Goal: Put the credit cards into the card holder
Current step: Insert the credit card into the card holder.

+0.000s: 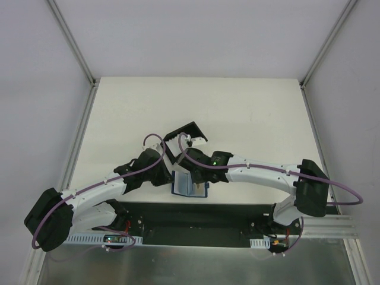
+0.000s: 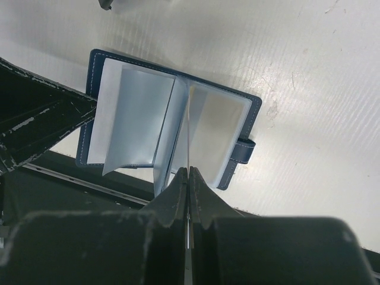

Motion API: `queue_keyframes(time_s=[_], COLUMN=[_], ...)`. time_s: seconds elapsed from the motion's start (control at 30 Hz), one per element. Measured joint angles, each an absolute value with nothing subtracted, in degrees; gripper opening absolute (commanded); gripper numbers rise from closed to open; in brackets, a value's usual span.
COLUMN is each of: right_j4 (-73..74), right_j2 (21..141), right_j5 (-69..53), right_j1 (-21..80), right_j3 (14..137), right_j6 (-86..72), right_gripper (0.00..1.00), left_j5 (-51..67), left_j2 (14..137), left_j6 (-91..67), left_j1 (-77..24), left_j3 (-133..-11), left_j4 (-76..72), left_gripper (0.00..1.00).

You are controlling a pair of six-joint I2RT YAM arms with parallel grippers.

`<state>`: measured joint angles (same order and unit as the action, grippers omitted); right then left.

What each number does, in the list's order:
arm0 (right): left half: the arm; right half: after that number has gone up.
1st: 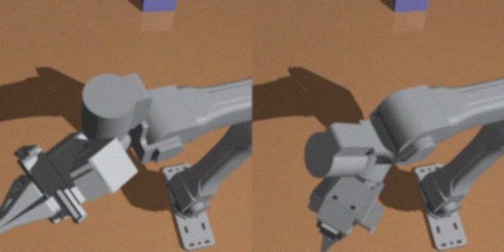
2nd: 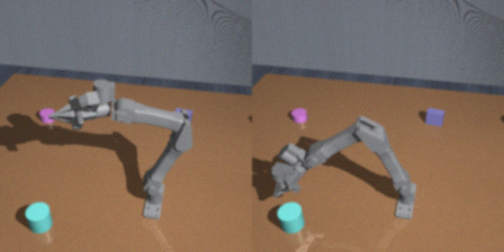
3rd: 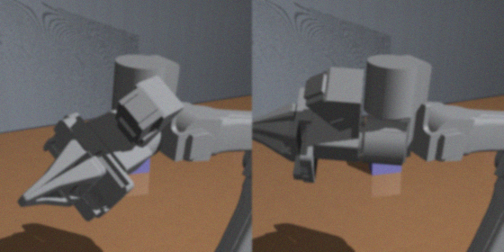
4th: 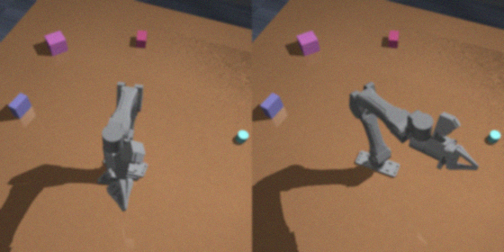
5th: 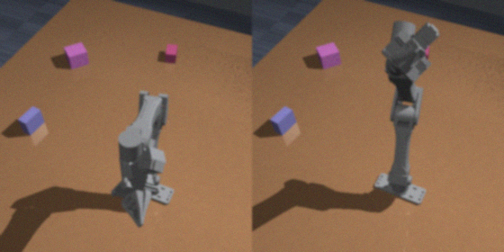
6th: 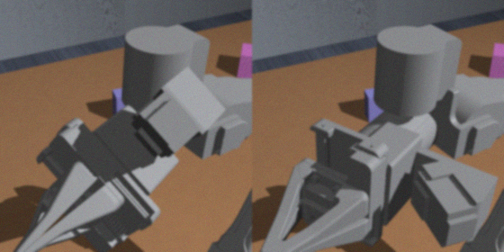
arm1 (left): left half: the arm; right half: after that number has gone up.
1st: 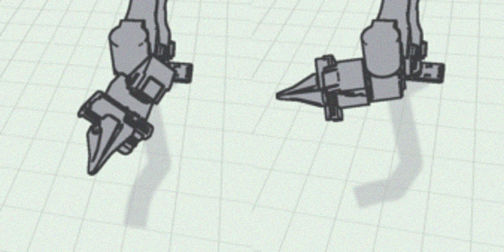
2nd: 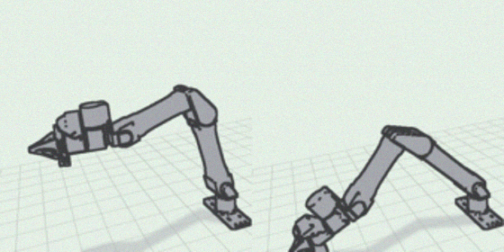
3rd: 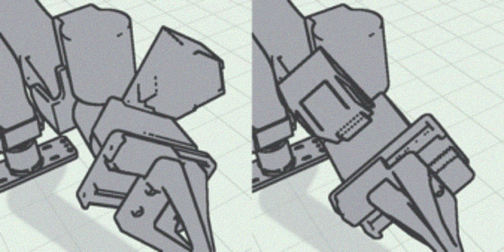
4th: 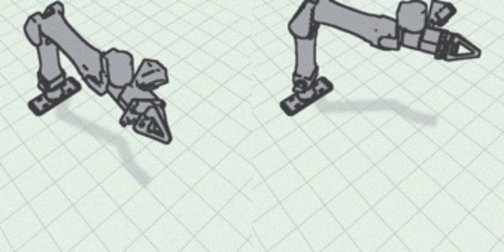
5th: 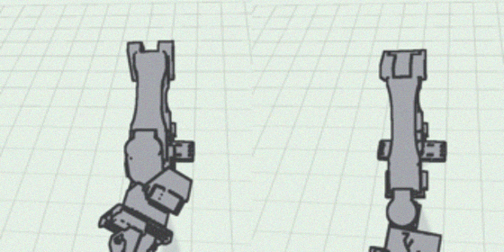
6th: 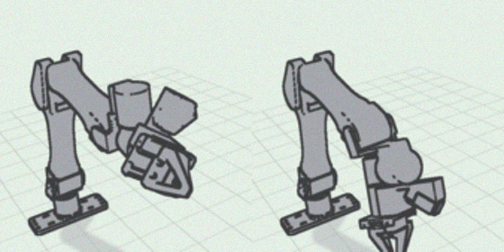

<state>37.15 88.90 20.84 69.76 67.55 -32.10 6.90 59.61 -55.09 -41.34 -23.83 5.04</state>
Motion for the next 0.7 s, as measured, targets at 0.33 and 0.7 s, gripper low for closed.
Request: queue_keyframes(time_s=[0.33, 0.7], right_j4=[38.4, 35.8], right_j2=[88.9, 88.0], right_j5=[22.1, 21.5], right_j1=[70.7, 68.9], right_j3=[69.4, 65.9], right_j6=[-31.3, -32.4], right_gripper=[0.00, 0.00], left_j5=[6.9, 6.9], left_j2=[59.7, 59.9], left_j6=[-55.1, -55.5], left_j1=[-41.3, -41.3], left_j3=[-23.8, -23.4], left_j4=[5.0, 4.9], left_gripper=[0.00, 0.00])
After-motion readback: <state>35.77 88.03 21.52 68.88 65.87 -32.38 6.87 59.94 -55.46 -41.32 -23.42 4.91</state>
